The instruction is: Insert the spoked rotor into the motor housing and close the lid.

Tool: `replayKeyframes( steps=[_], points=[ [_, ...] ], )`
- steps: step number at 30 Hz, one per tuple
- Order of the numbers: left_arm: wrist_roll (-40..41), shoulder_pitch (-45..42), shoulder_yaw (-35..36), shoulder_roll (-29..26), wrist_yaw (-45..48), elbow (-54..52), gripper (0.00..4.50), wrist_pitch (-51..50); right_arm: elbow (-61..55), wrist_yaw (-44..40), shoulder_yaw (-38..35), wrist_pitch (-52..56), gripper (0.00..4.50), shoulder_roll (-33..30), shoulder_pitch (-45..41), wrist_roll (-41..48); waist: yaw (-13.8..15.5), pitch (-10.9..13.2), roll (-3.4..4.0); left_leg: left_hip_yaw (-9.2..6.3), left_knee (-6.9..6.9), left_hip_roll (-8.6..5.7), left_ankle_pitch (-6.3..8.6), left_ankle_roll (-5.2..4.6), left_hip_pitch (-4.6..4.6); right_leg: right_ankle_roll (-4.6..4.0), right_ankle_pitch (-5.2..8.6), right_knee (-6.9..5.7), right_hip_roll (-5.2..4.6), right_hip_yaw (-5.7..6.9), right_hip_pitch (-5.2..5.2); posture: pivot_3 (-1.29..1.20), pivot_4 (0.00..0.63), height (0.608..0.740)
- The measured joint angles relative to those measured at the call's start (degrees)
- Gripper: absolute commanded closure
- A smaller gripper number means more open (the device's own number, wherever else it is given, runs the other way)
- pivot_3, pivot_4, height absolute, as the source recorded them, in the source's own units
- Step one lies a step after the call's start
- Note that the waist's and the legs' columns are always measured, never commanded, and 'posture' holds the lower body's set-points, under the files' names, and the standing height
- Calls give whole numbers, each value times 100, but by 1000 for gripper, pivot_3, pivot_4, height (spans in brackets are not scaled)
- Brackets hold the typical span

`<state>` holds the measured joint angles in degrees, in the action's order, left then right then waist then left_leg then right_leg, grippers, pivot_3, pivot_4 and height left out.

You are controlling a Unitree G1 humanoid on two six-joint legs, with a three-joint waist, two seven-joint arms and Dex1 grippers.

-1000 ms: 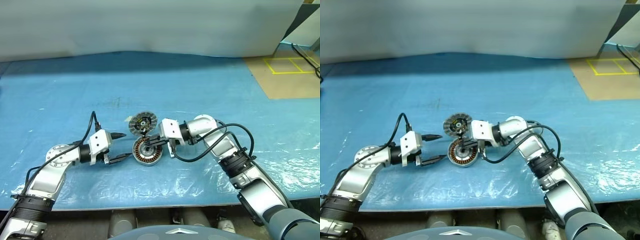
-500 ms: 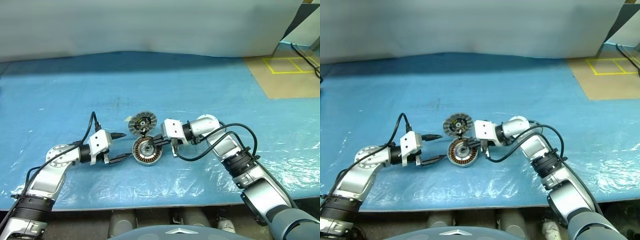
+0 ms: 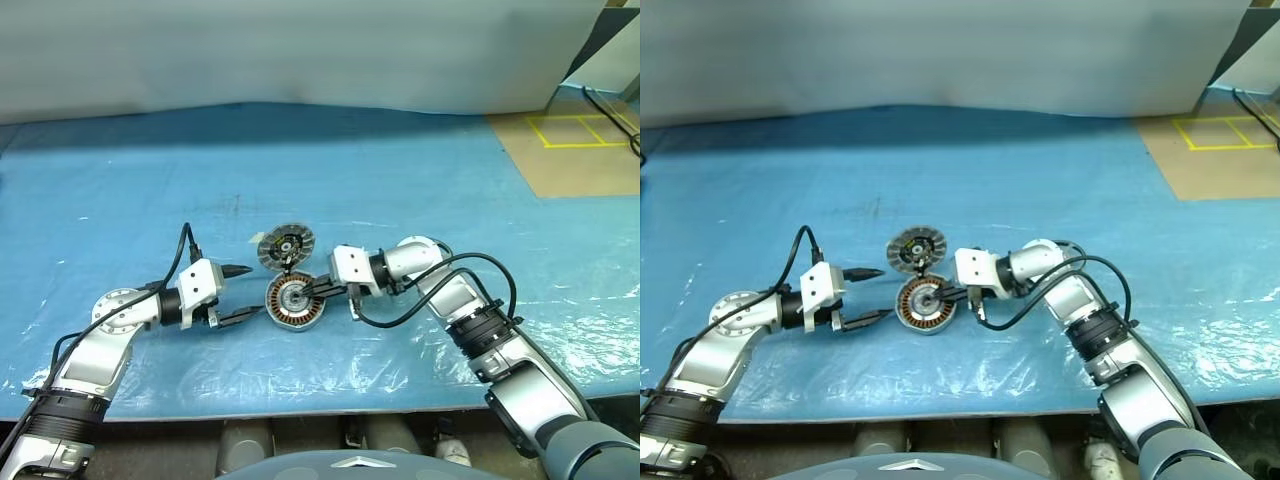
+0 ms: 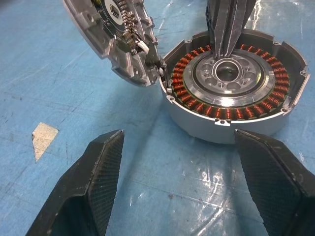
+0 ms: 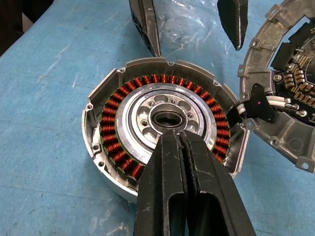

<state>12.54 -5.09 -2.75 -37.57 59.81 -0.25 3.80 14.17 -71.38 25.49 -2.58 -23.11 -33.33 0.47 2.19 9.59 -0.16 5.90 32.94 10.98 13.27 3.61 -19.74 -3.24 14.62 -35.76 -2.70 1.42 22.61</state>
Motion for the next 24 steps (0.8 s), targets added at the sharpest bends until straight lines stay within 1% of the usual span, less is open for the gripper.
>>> replayKeyframes(
  steps=[16,21,24],
  points=[
    [-4,40,1,-2,-12,-9,768,-1,-157,-80,-1,113,4456,130,-12,19,-11,0,0,0,1,1,-1,-1,0,0,0,-1,0,0,1,0,150,740],
    [-4,50,0,-2,-32,-34,768,-22,-126,-92,23,169,4456,313,-129,25,-9,0,0,0,2,1,-1,-1,0,-2,1,-3,0,0,2,0,150,740],
    [-5,49,0,-1,-36,-43,768,-57,115,-82,27,73,4456,447,-255,4,-6,0,0,0,2,1,-1,-1,0,-7,4,-3,0,0,1,0,150,740]
  ],
)
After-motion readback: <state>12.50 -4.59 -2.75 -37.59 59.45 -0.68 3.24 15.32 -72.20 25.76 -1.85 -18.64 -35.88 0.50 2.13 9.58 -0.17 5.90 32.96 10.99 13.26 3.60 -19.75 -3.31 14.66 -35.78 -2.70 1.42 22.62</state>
